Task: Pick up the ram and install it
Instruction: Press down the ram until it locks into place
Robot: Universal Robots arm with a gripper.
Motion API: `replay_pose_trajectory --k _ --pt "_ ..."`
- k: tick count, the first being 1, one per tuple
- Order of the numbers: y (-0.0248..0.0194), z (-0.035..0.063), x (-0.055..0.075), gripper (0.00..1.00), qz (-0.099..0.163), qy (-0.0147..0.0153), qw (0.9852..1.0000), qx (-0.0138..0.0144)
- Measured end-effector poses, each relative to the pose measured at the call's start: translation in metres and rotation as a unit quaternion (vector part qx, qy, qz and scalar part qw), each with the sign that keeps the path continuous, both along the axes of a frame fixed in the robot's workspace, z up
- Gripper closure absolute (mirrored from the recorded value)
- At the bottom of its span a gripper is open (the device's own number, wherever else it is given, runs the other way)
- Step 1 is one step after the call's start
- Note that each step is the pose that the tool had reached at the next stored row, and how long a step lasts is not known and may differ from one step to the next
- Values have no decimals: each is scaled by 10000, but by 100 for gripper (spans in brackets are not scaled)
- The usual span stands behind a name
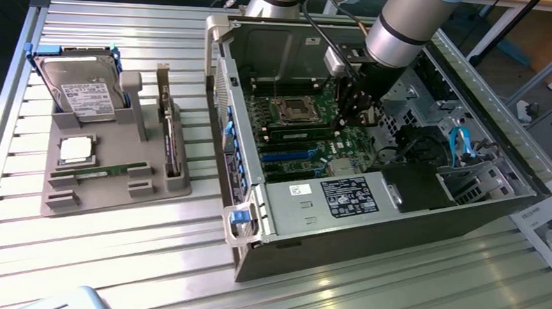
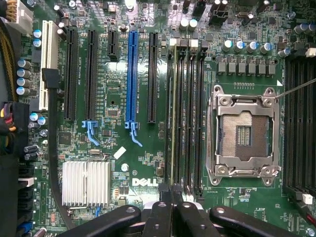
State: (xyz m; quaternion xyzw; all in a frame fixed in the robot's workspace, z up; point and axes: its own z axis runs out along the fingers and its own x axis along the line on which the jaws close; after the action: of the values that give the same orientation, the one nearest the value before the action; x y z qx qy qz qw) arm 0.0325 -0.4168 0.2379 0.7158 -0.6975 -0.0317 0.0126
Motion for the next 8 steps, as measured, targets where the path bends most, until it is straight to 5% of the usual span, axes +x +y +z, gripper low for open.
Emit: replay_pose_trajectory --k 8 --pt "0 -21 0 90 0 0 10000 -1"
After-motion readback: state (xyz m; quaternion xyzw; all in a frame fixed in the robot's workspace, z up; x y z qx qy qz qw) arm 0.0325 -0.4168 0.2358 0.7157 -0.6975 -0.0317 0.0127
